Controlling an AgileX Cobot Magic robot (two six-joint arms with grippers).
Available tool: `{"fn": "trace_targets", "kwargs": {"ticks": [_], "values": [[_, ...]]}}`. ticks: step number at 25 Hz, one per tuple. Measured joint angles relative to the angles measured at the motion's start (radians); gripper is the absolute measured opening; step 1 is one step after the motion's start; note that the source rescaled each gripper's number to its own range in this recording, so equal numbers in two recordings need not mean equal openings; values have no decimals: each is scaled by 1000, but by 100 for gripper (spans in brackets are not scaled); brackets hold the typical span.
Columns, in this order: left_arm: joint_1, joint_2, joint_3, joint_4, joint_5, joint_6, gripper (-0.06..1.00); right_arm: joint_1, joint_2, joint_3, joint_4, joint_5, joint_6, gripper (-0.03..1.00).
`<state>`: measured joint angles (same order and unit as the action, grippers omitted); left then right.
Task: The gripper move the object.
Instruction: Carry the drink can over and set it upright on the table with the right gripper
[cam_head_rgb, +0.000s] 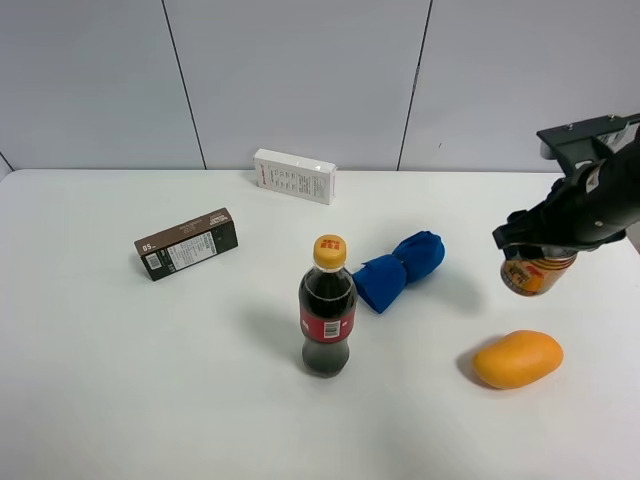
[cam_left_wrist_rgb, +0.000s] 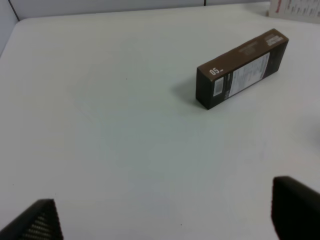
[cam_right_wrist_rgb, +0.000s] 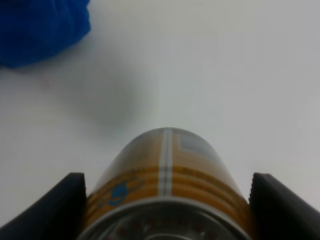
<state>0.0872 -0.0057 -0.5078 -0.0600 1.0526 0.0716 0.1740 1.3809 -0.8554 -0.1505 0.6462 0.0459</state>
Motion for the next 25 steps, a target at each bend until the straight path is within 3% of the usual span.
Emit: {"fn": "trace_targets", "kwargs": {"ticks": [3, 5, 9, 18, 25], "values": [[0, 0, 0, 0, 0, 0, 100, 0, 0, 63, 27, -139, 20, 1], [0, 0, 0, 0, 0, 0, 100, 0, 5, 76, 41, -182, 28, 1], [0, 0, 0, 0, 0, 0, 100, 17, 61, 77, 42, -212, 35, 1], [0, 0, 0, 0, 0, 0, 100, 159, 226, 79, 43, -283, 31, 1], [0, 0, 0, 0, 0, 0, 100, 175, 274, 79, 51, -312, 34, 1]]}}
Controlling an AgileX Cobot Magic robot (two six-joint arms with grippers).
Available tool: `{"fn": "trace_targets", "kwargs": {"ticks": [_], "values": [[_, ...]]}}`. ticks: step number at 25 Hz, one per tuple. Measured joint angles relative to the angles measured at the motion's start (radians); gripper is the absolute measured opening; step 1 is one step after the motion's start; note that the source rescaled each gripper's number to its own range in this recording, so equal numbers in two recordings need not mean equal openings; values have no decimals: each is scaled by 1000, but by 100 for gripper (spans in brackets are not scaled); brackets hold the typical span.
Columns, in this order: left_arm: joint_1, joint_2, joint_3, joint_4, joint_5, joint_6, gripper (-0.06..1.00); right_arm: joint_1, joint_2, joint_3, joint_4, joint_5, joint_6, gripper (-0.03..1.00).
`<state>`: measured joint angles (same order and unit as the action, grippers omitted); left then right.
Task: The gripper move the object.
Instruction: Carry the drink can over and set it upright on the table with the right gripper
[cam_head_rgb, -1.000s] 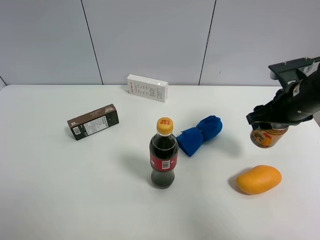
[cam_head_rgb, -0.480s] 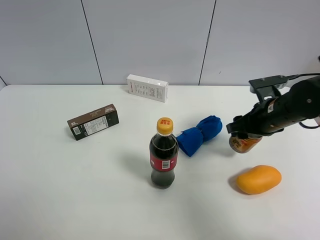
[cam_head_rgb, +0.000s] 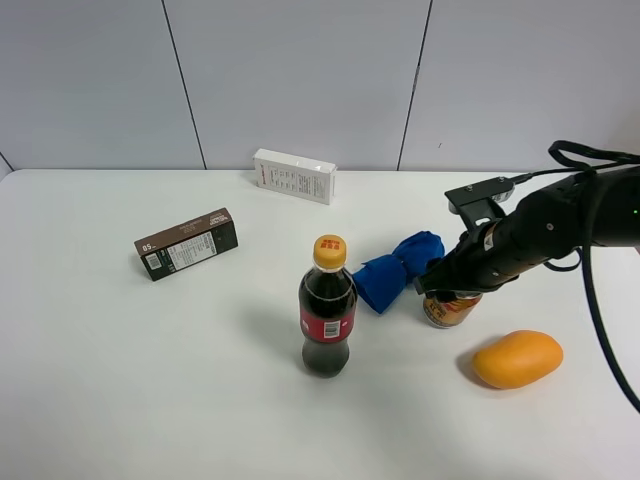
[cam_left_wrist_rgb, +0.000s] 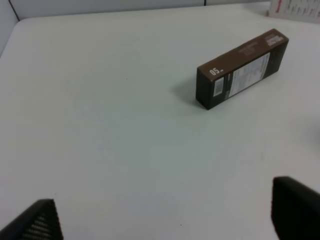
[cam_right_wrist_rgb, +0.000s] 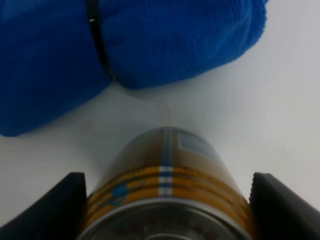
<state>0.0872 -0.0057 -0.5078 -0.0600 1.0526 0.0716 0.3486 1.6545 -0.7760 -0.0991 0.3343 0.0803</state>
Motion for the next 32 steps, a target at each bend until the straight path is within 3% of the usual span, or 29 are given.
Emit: {"fn": "trace_targets", "kwargs": {"ticks": [20, 21, 24, 25, 28, 32], "values": [[0, 0, 0, 0, 0, 0, 100, 0, 54, -3, 18, -17, 1, 1], [0, 0, 0, 0, 0, 0, 100, 0, 53, -3, 18, -14, 2, 6], [0, 0, 0, 0, 0, 0, 100, 0, 45, -3, 18, 2, 25, 59], [0, 0, 0, 0, 0, 0, 100, 0, 43, -3, 18, 2, 29, 70], [0, 0, 0, 0, 0, 0, 100, 0, 41, -3, 17, 7, 31, 83], [0, 0, 0, 0, 0, 0, 100, 0, 10, -3, 16, 50, 16, 85]]}}
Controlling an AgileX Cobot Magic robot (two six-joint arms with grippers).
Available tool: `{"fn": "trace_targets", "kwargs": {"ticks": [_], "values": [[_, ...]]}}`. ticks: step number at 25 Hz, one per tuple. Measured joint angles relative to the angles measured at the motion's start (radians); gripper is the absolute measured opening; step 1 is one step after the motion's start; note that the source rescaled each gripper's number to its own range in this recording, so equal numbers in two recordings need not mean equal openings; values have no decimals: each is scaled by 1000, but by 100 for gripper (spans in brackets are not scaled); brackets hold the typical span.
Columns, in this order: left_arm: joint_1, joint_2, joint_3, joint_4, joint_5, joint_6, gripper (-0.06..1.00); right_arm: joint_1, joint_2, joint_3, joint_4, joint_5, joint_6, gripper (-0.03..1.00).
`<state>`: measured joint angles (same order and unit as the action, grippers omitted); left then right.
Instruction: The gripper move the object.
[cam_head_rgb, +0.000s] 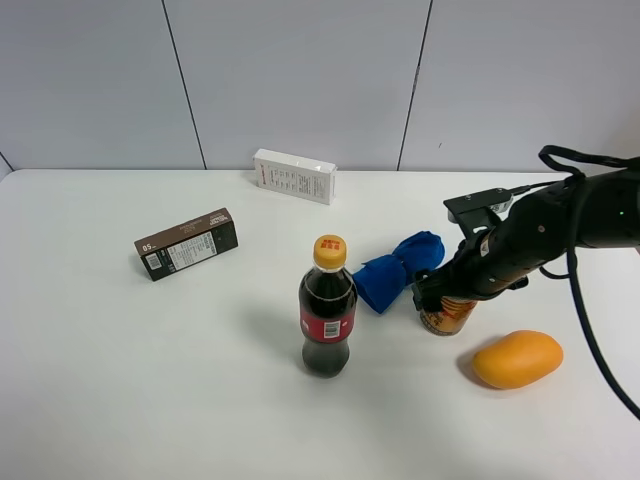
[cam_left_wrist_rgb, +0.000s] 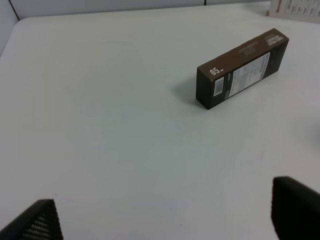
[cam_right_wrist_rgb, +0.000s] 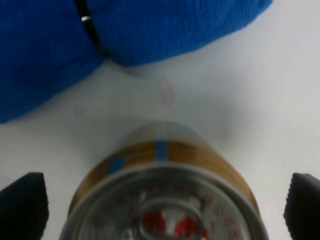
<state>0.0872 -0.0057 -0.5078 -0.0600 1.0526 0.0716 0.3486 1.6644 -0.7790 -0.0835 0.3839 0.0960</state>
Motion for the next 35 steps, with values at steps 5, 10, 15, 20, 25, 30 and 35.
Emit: {"fn": "trace_targets", "kwargs": {"ticks": [5, 10, 15, 20, 25, 30, 35], "values": [[0, 0, 0, 0, 0, 0, 100, 0, -141, 0, -1, 79, -26, 85], [0, 0, 0, 0, 0, 0, 100, 0, -342, 0, -1, 171, -25, 95], [0, 0, 0, 0, 0, 0, 100, 0, -509, -2, -17, 277, -25, 99], [0, 0, 0, 0, 0, 0, 100, 0, -591, -107, -60, 421, -25, 99], [0, 0, 0, 0, 0, 0, 100, -60, -597, -259, -129, 491, -53, 99], [0, 0, 0, 0, 0, 0, 100, -198, -597, -393, -185, 600, -133, 99], [0, 0, 0, 0, 0, 0, 100, -346, -617, -451, -233, 678, -152, 99]]}}
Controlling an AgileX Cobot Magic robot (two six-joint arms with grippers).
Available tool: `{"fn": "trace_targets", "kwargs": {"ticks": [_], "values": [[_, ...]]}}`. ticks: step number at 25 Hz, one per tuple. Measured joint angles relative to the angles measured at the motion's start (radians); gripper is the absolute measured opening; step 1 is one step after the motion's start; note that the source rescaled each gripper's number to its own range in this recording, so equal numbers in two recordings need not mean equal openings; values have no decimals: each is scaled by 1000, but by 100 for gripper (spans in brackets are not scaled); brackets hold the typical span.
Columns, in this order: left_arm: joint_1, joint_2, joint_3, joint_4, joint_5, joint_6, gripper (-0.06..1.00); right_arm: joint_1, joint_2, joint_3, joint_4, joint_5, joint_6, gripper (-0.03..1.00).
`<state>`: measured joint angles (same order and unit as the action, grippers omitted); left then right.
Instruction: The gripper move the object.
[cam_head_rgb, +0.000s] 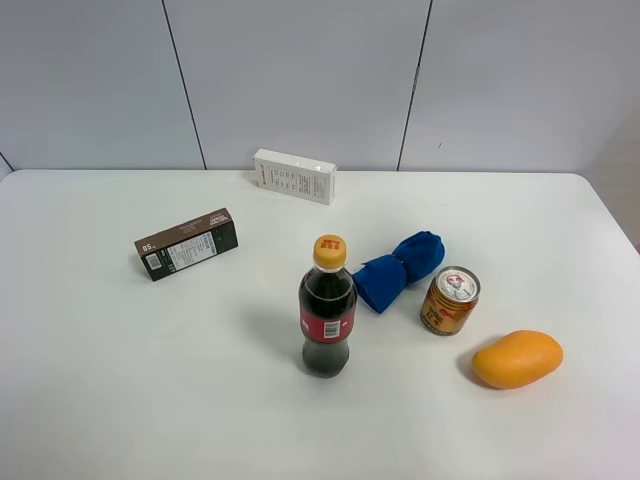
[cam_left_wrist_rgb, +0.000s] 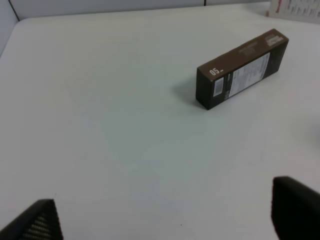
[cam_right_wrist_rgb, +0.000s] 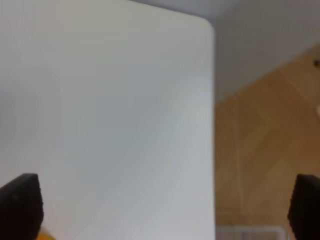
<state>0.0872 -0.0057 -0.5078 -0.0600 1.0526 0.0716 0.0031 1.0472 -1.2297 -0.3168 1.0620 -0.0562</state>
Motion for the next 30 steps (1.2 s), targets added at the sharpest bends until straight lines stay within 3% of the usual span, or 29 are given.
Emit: {"fn": "trace_targets", "kwargs": {"ticks": [5, 11, 20, 30], "values": [[0, 0, 0, 0, 0, 0, 100, -27, -76, 0, 1, 26, -1, 99], [0, 0, 0, 0, 0, 0, 100, -30, -218, 0, 1, 144, 5, 99], [0, 0, 0, 0, 0, 0, 100, -31, -436, 0, 3, 151, 99, 99], [0, 0, 0, 0, 0, 0, 100, -31, -589, 11, 94, 152, 102, 99]]}}
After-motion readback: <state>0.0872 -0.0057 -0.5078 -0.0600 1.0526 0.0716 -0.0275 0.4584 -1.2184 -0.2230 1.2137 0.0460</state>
